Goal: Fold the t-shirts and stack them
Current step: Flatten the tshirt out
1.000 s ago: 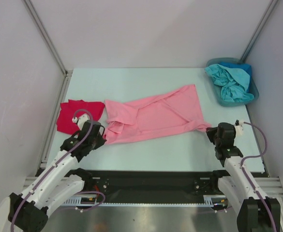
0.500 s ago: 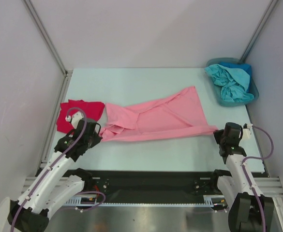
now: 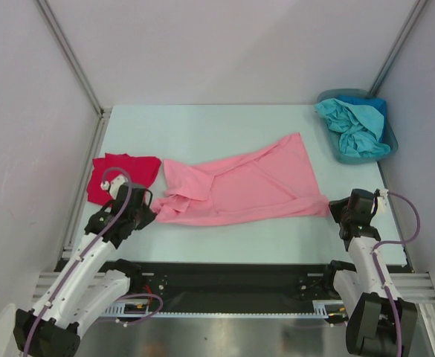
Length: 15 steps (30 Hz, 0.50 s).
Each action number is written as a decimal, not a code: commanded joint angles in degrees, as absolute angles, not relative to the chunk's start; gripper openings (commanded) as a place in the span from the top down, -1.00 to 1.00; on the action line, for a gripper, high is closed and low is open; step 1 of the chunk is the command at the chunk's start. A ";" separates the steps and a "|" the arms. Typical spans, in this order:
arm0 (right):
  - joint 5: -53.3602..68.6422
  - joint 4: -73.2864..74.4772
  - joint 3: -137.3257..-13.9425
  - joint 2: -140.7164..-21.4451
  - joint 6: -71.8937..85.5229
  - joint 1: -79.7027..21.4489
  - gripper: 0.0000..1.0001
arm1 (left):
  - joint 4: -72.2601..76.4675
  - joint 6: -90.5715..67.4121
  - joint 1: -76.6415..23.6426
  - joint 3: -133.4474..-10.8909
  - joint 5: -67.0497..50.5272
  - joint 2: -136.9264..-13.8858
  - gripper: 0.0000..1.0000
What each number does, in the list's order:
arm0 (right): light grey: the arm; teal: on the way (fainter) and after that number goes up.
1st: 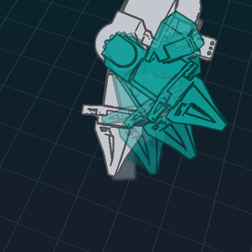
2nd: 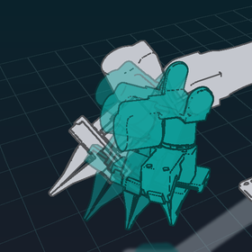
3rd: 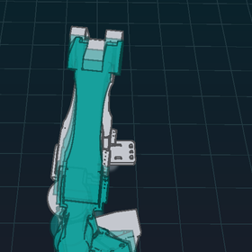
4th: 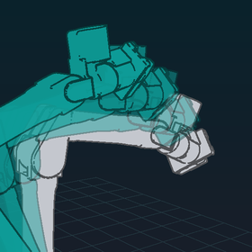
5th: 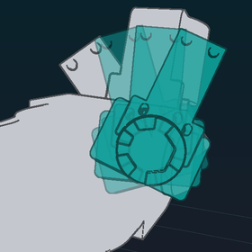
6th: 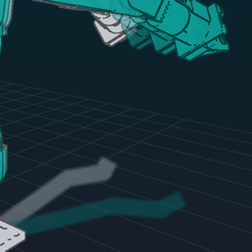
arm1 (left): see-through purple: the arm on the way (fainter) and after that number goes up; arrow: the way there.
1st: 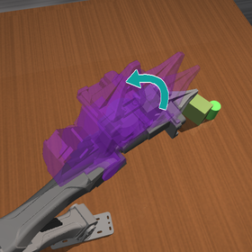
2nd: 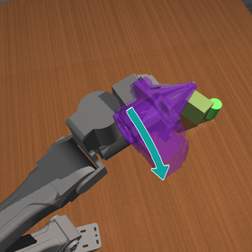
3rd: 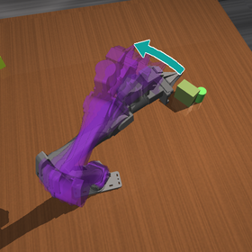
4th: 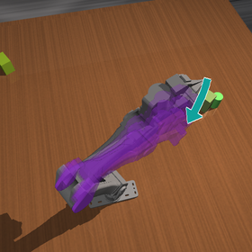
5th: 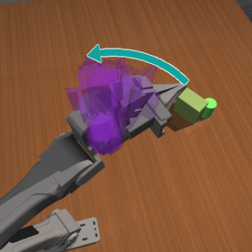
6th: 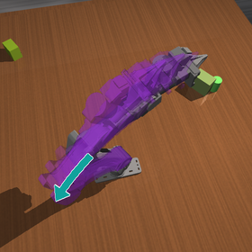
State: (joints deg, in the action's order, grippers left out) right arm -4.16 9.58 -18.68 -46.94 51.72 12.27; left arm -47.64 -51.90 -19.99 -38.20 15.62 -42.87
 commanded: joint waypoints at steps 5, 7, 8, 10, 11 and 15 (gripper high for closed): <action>-1.58 8.26 -19.51 -45.70 50.71 12.66 0.40 | -46.23 -51.42 -19.42 -36.12 12.92 -39.73 0.12; -1.32 8.26 -19.69 -45.27 50.63 12.66 0.38 | -46.23 -51.50 -19.42 -36.21 12.92 -39.29 -0.04; -1.23 8.09 -19.77 -45.26 50.71 12.66 0.36 | -46.14 -51.50 -19.51 -36.21 12.92 -39.20 -0.07; -0.71 8.00 -20.21 -45.35 50.63 12.66 0.36 | -45.79 -51.85 -19.42 -36.21 12.83 -39.46 -0.08; 0.25 7.13 -20.30 -45.61 50.62 12.57 0.36 | -45.44 -52.12 -19.42 -36.12 12.83 -39.90 -0.07; 2.02 5.19 -21.97 -48.86 49.40 9.94 0.36 | -37.57 -53.00 -20.04 -33.76 11.17 -41.92 -0.02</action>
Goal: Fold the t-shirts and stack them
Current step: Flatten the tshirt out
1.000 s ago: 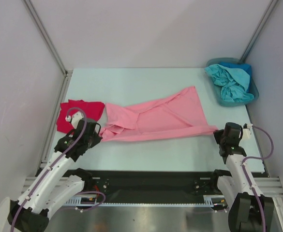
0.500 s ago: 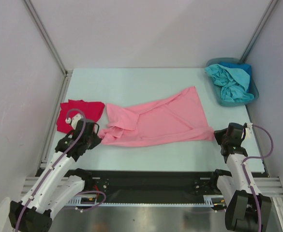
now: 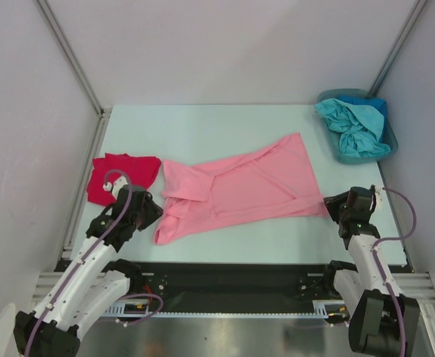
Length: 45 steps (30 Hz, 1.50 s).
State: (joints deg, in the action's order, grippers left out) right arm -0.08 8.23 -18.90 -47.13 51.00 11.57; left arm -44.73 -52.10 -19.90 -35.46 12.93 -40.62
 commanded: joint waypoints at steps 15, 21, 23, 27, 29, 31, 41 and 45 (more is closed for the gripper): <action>0.53 -3.69 -28.39 -62.05 45.79 -2.11 0.51 | -7.31 -51.51 -28.83 -36.65 11.42 -68.72 0.02; 1.75 -4.30 -27.78 -62.14 44.12 -0.88 0.57 | -4.05 -49.48 -29.27 -39.28 11.78 -74.35 0.04; 2.81 -4.83 -27.60 -61.96 44.03 -0.44 0.57 | -3.43 -49.57 -29.44 -39.64 11.69 -75.40 0.05; 3.60 -5.27 -27.86 -61.96 44.12 1.05 0.60 | -3.60 -49.48 -29.97 -39.64 12.04 -75.41 0.08; 3.78 -5.54 -27.77 -61.88 44.56 0.97 0.60 | -4.56 -49.66 -30.50 -39.38 12.82 -74.54 0.09; 3.95 -5.97 -27.60 -61.96 44.91 0.79 0.60 | -6.32 -49.66 -31.37 -38.76 13.88 -72.34 0.09; 4.57 -7.73 -25.93 -62.67 45.88 0.61 0.61 | -9.41 -50.01 -32.08 -34.46 15.82 -66.97 0.04; 5.01 -7.47 -25.75 -62.23 45.88 0.70 0.61 | -8.09 -51.15 -31.99 -33.31 15.21 -69.43 0.02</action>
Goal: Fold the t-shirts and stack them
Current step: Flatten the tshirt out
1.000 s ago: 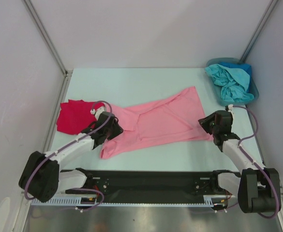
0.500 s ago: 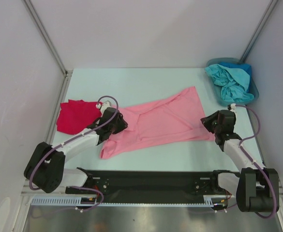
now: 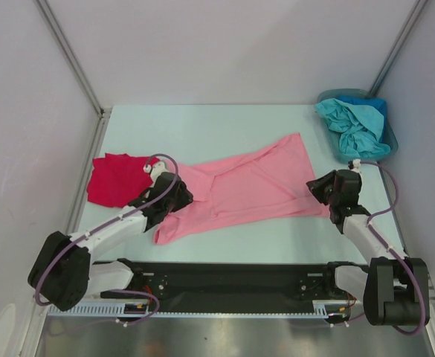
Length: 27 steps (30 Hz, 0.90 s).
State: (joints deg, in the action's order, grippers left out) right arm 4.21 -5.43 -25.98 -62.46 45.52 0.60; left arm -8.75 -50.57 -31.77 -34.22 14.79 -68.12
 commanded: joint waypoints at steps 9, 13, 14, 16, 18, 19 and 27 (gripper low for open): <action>6.06 -6.06 -25.40 -59.77 45.26 2.37 0.63 | -4.92 -52.12 -31.99 -32.43 15.55 -74.44 0.02; 7.12 -5.89 -25.14 -58.98 45.26 3.16 0.63 | -3.87 -50.98 -31.64 -33.83 16.43 -76.19 0.02; 7.21 -5.89 -25.14 -58.80 45.26 3.16 0.63 | -3.35 -50.89 -31.64 -34.01 16.61 -76.72 0.03; 7.38 -5.54 -25.05 -58.19 45.18 3.16 0.63 | -3.08 -50.54 -31.64 -34.89 16.87 -78.13 0.03; 7.56 -5.19 -24.96 -57.66 44.74 3.25 0.63 | -2.46 -50.27 -31.55 -35.59 17.14 -79.01 0.04; 7.65 -5.01 -25.05 -57.48 44.56 3.16 0.63 | -2.29 -50.19 -31.64 -36.29 17.14 -79.54 0.04; 8.26 -5.01 -24.26 -56.86 43.95 3.08 0.64 | -1.32 -48.61 -31.55 -40.69 17.40 -84.28 0.06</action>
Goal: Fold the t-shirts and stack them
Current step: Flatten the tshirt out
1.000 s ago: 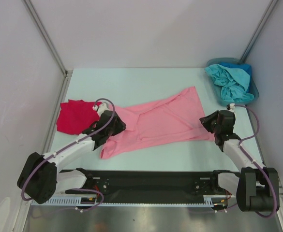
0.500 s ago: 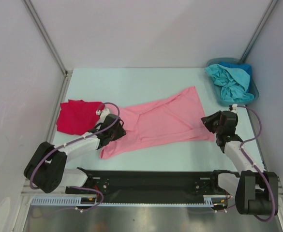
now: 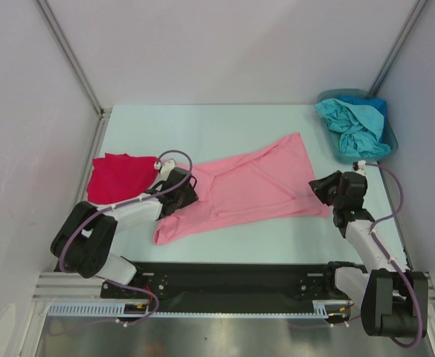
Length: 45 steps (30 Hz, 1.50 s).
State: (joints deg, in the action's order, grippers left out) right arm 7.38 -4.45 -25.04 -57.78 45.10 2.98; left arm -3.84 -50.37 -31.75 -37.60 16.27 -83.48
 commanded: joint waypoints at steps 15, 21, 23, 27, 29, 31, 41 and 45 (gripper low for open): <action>8.96 -7.20 -22.41 -56.69 44.21 3.25 0.83 | -3.86 -47.46 -31.46 -43.85 20.39 -87.19 0.99; 9.32 -9.57 -22.94 -58.62 45.52 2.81 0.95 | -8.52 -46.06 -31.29 -50.25 22.85 -85.69 0.99; 9.06 -10.19 -23.29 -59.68 45.79 1.85 0.98 | -10.80 -44.92 -31.11 -53.33 23.64 -86.04 0.99; 8.00 -10.55 -23.20 -59.68 46.14 0.44 1.00 | -14.50 -41.93 -29.45 -61.86 23.56 -88.59 1.00; 7.91 -10.37 -23.03 -58.98 45.79 0.44 1.00 | -15.82 -40.87 -28.22 -66.17 23.38 -90.26 0.99; 8.00 -9.67 -22.85 -58.10 45.53 0.53 1.00 | -17.39 -39.29 -26.64 -70.21 23.20 -92.45 0.99; 8.09 -5.89 -21.97 -50.37 44.82 0.18 1.00 | -22.67 -33.58 -20.66 -85.68 23.20 -106.15 0.99; 7.47 -4.23 -21.71 -47.03 43.86 0.18 1.00 | -24.52 -32.26 -19.16 -95.24 22.59 -112.04 0.99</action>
